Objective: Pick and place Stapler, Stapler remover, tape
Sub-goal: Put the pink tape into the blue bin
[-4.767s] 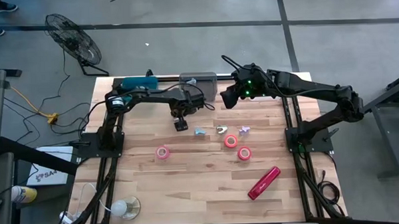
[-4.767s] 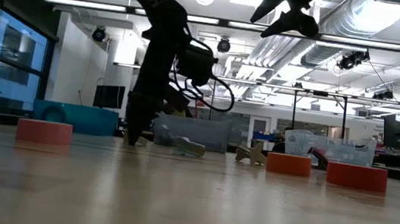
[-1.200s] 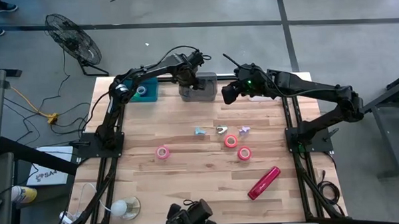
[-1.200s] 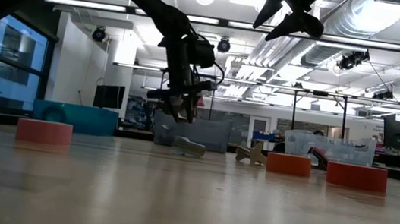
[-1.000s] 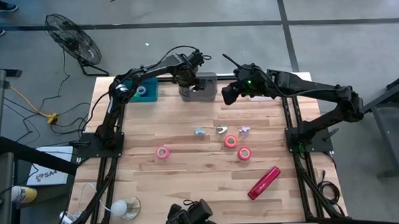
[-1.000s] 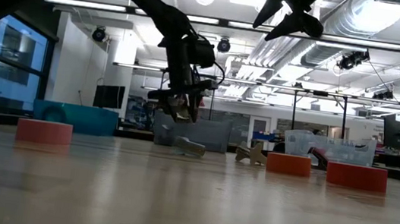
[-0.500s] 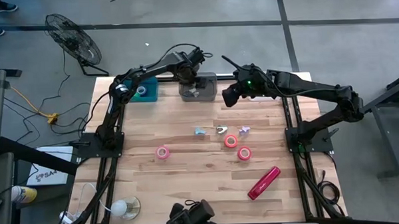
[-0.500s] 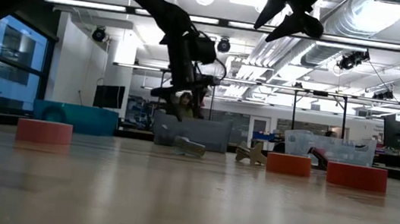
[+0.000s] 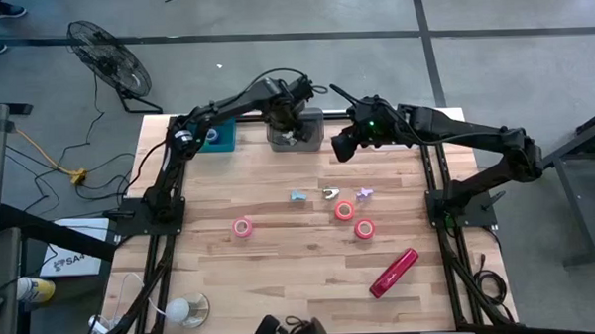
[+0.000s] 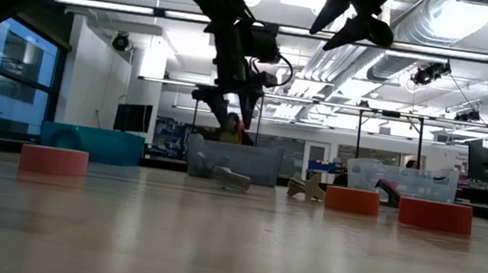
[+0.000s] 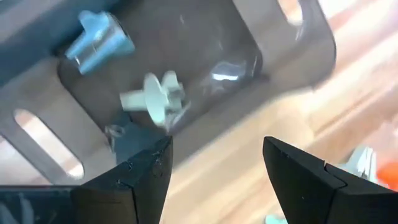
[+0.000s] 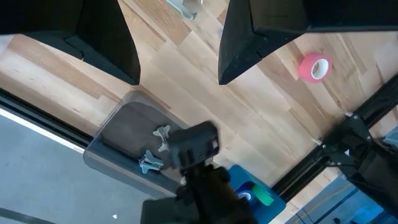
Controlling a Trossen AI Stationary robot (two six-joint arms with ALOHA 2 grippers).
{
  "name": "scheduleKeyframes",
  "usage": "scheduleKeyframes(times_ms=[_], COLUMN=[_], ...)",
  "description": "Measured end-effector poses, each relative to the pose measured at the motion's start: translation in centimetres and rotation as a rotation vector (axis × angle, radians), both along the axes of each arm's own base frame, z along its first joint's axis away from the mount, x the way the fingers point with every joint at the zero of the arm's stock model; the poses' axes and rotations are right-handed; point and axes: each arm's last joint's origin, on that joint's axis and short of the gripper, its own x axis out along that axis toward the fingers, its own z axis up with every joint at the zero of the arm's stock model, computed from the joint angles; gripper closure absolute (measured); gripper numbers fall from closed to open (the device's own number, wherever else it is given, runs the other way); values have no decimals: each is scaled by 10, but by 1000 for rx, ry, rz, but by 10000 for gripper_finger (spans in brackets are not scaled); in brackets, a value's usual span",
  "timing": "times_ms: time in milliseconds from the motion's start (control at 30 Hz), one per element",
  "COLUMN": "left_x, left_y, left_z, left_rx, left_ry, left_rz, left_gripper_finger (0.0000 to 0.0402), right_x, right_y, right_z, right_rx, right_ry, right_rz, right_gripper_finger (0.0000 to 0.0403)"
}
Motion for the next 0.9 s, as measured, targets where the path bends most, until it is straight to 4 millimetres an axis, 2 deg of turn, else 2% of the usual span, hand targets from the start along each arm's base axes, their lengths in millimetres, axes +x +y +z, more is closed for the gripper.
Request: scheduleKeyframes(times_ms=[200,567,900], left_x=[3,10,0], left_y=[-25,-70,-109], left_z=[1,10,27], left_rx=[24,61,147], left_ry=[107,185,344], left_rz=[-74,-180,-243], left_gripper_finger=[156,156,156], right_x=[-5,-30,-54], right_y=[7,22,32], right_z=[5,16,21], right_rx=[-28,-87,-114], right_ry=[-3,59,126], right_rz=[27,14,-12], right_gripper_finger=[194,194,194])
